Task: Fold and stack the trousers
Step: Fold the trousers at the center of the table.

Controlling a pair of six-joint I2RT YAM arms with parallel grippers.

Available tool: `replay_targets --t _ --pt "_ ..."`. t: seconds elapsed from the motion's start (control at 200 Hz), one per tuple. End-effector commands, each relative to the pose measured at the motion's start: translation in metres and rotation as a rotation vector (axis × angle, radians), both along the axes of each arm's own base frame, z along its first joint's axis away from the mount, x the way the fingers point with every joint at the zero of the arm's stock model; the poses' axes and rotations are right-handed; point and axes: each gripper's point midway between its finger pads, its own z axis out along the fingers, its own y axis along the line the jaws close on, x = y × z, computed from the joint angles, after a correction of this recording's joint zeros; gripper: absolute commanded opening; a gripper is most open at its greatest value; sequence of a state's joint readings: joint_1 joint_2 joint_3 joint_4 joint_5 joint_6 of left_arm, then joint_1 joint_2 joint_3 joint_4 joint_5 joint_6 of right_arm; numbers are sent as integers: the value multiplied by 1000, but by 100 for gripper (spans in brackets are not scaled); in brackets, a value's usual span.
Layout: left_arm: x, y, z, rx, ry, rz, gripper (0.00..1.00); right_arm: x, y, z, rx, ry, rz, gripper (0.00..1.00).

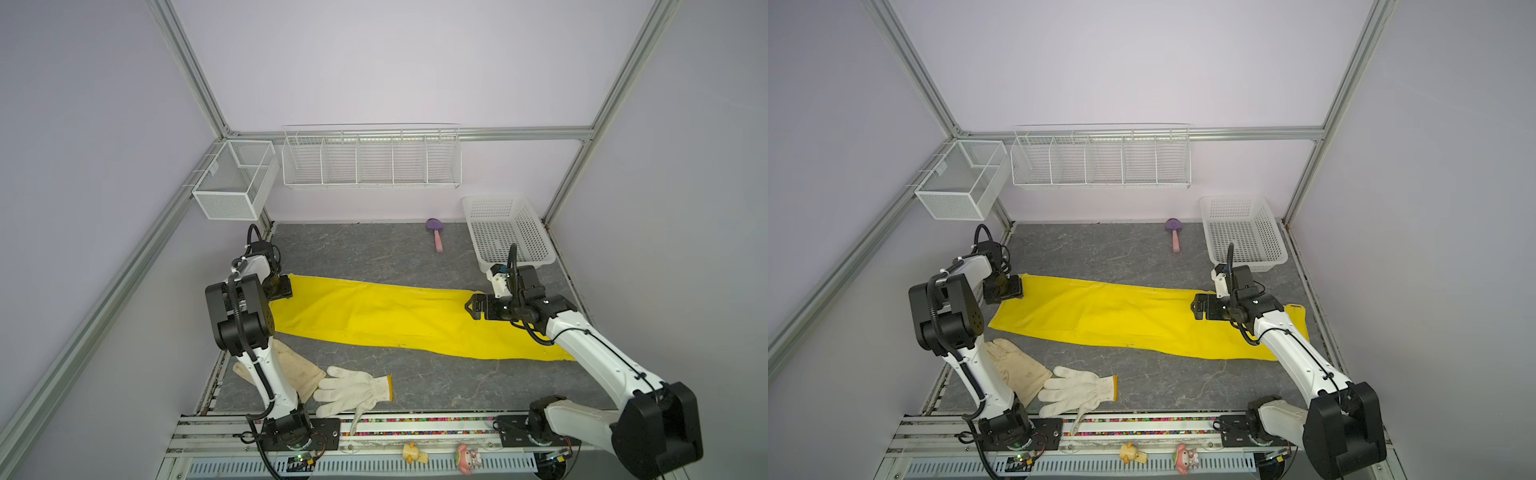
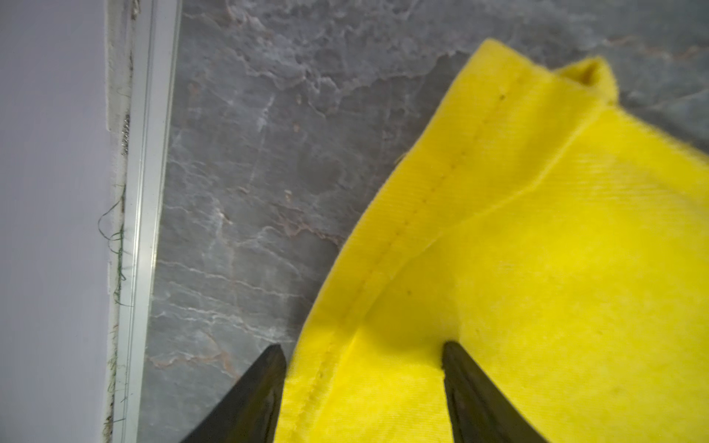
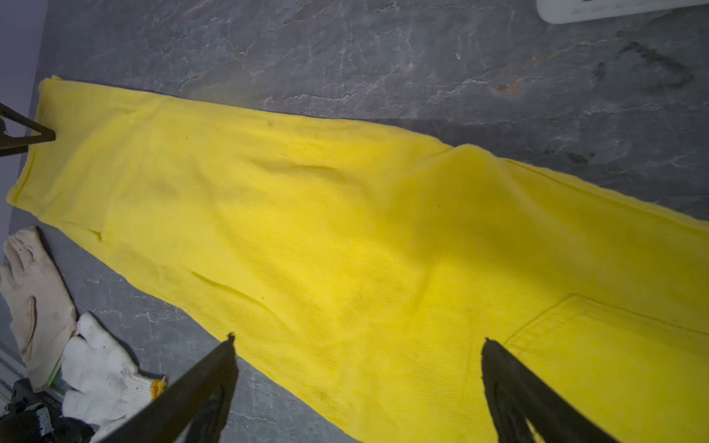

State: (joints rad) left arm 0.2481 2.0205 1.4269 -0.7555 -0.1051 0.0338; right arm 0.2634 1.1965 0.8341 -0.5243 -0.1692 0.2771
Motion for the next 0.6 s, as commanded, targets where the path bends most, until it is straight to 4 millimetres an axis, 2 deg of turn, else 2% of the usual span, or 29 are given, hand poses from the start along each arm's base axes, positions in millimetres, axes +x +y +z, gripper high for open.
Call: replay_targets --t 0.0,0.075,0.09,0.12,0.175,0.295,0.47,0.555,0.595 --pt "-9 5 -7 19 29 18 66 -2 -10 8 -3 -3 13 100" --pt "-8 5 -5 17 21 22 66 -1 -10 11 -2 -8 24 100" --pt "-9 5 -5 18 20 19 66 2 -18 11 -2 -8 -1 100" --pt "-8 5 -3 23 12 17 65 3 -20 11 -4 -6 -6 100" --pt "-9 4 -1 13 0 17 57 3 -21 10 0 -2 -9 100" --pt "-16 -8 -18 -59 43 12 53 2 -20 7 18 5 -20 100" --pt "-19 -5 -24 -40 82 27 34 0 -21 7 24 1 -28 100" --pt "-21 -5 -23 -38 83 25 32 0 -22 7 24 1 -30 100" --pt "-22 -1 -19 -17 84 36 24 1 -22 7 27 0 -34 100"
